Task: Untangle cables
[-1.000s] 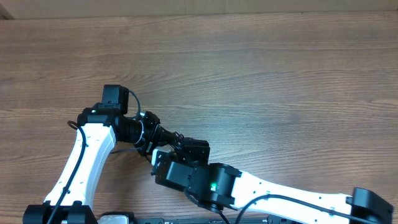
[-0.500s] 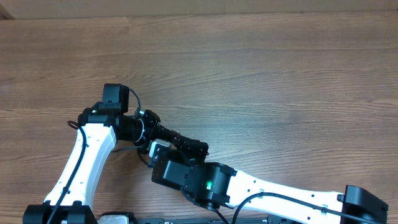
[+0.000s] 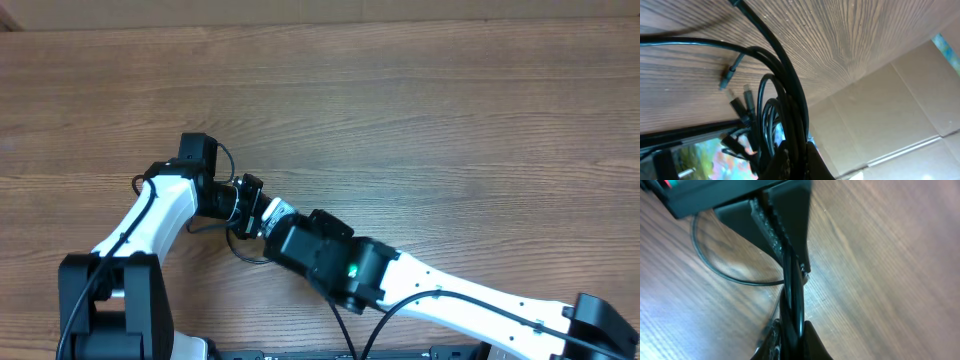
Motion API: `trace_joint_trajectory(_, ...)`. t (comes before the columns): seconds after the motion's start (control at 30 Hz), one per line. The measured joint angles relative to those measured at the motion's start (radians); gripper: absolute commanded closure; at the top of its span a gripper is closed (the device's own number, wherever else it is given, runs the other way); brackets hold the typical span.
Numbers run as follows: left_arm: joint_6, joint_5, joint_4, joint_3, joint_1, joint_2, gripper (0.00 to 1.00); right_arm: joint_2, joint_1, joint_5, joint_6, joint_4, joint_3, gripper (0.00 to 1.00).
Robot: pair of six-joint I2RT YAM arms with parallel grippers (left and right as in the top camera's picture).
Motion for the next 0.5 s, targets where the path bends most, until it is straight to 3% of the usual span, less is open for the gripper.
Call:
trace_joint_trajectory(0.27, -0.015, -0.075, 0.05, 0.002, 0.07, 0.074, 0.96, -0.195, -0.195, -0.303, 0.073, -0.032, 0.0, 0.96)
trace_joint_trajectory(0.5, -0.014, -0.274, 0.075, 0.003, 0.1, 0.09, 0.96, -0.29, -0.392, -0.488, 0.093, -0.037, 0.0, 0.96)
